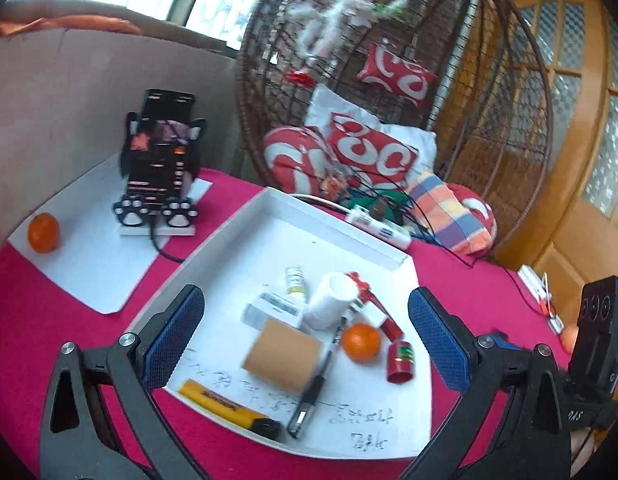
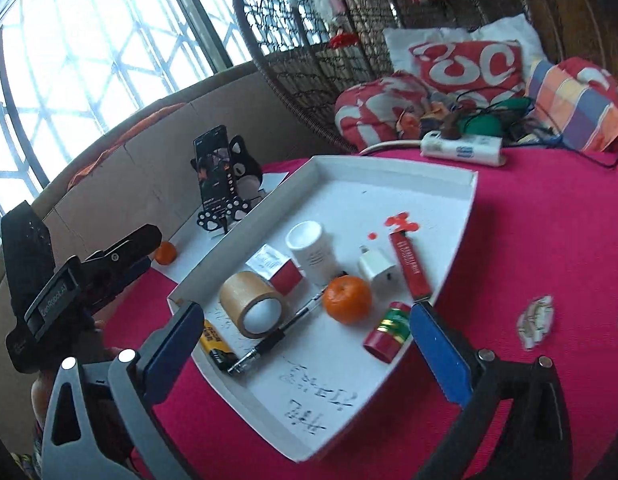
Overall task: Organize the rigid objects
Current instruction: 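Move both grippers back from the tray to the items on the table, then grasp the cartoon acrylic badge with the left gripper while the right gripper grasps the black charger block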
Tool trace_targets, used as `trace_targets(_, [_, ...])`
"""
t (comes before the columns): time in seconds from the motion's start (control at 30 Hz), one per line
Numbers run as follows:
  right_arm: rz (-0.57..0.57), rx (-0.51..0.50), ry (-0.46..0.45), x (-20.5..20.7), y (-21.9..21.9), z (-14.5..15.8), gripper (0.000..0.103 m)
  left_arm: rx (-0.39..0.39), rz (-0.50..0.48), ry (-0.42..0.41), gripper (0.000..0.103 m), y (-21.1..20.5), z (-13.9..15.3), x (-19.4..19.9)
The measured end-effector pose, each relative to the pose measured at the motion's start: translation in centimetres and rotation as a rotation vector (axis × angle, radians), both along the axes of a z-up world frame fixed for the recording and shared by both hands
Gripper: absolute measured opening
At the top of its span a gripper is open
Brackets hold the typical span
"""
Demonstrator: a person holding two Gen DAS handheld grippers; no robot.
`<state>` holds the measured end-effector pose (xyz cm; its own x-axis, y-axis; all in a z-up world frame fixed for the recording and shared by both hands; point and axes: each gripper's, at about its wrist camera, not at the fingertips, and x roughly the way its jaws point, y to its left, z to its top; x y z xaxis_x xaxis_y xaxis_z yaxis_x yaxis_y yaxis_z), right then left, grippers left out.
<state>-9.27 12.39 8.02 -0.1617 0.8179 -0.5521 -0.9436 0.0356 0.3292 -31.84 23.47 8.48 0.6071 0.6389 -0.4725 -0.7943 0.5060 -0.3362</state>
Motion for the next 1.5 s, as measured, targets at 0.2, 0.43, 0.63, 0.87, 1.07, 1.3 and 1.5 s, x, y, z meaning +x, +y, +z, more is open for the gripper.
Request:
trace_targets(0.2, [-0.239,0.034,-0.080,8.2,-7.7,0.1,0.103,0.037,-0.287,0.117,0.103,-4.1,-0.2,9.5])
trace_targets(0.43, [-0.501,-0.088,-0.146,15.7,-14.8,-2.6,0.103,-0.020,-0.512,0.297,0.103,-7.2,-3.1,21.5])
trace_targets(0.63, [-0.536,-0.138,-0.076,17.2,-15.4,-4.1,0.103,-0.059,-0.418,0.428,0.103,-4.9,-6.4,26.9])
trace_targets(0.87, [-0.518,-0.224,-0.039,17.7,-14.7,-5.3,0.103,-0.016,-0.378,0.501,0.103,-4.5,-8.2,28.6])
trace_targets(1.07, [-0.518,-0.211,-0.023,18.0,-15.1,-5.3,0.103,0.009,-0.416,0.513,0.086,-5.0,-8.2,29.2])
trace_targets(1.3, [-0.523,-0.216,-0.027,17.9,-15.0,-5.3,0.103,-0.024,-0.487,0.460,0.053,-5.2,-8.2,28.6])
trace_targets(1.5, [-0.523,-0.209,-0.018,18.0,-15.1,-5.3,0.103,-0.029,-0.475,0.457,0.053,-5.0,-8.2,28.4])
